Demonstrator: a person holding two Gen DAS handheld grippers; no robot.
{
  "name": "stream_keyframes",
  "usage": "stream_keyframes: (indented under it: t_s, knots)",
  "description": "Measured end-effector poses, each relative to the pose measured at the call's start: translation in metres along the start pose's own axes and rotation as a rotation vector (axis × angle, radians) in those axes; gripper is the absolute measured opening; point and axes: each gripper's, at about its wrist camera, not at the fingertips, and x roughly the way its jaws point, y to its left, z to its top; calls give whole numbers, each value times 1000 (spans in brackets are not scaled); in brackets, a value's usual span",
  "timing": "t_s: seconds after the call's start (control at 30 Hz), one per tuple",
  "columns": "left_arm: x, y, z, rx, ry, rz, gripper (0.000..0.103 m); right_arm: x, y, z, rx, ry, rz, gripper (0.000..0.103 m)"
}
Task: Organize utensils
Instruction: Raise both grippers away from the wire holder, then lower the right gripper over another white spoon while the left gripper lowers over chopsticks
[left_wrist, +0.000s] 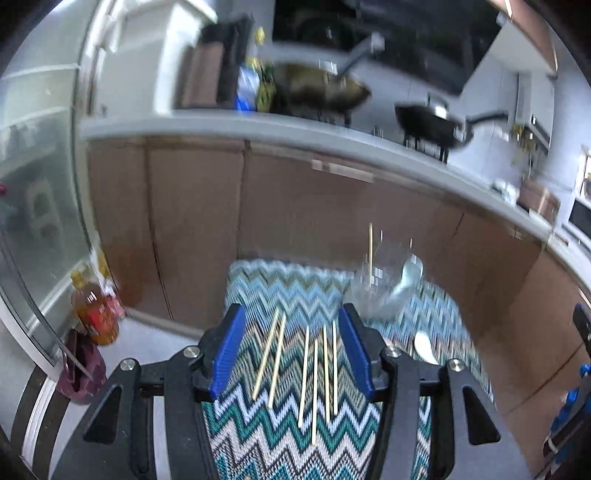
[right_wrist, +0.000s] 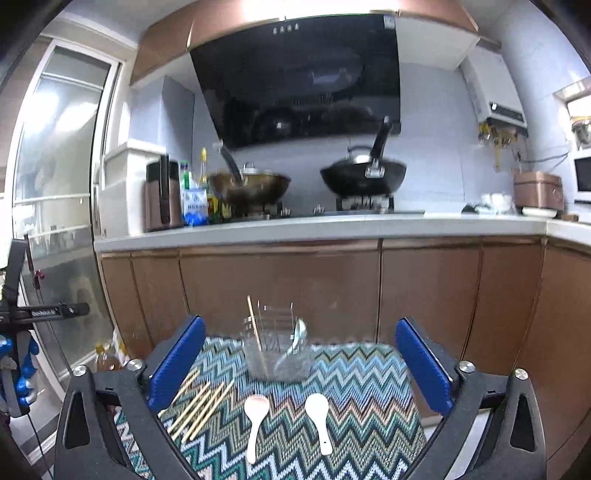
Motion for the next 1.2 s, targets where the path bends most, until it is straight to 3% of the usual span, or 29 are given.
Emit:
stream_keyframes:
  t_s: [0.2, 0.4, 0.53, 0.83, 1.2]
  knots:
    - [86, -4, -12, -3, 258, -71, 50, 51, -12, -26, 14, 154, 44, 80]
    - [153, -4, -23, -27, 429, -107, 49, 98, -27, -56, 40, 295, 74, 69]
    - [190, -10, -30, -35, 528, -155, 37, 124, -36, -73, 38, 361, 74, 64]
    - [246, -27, -38, -4, 670, -160, 29, 165, -50, -93, 35, 457, 79, 62]
    - [280, -20, -47, 1, 744, -131, 18, 201, -61, -117, 32, 570, 116, 57]
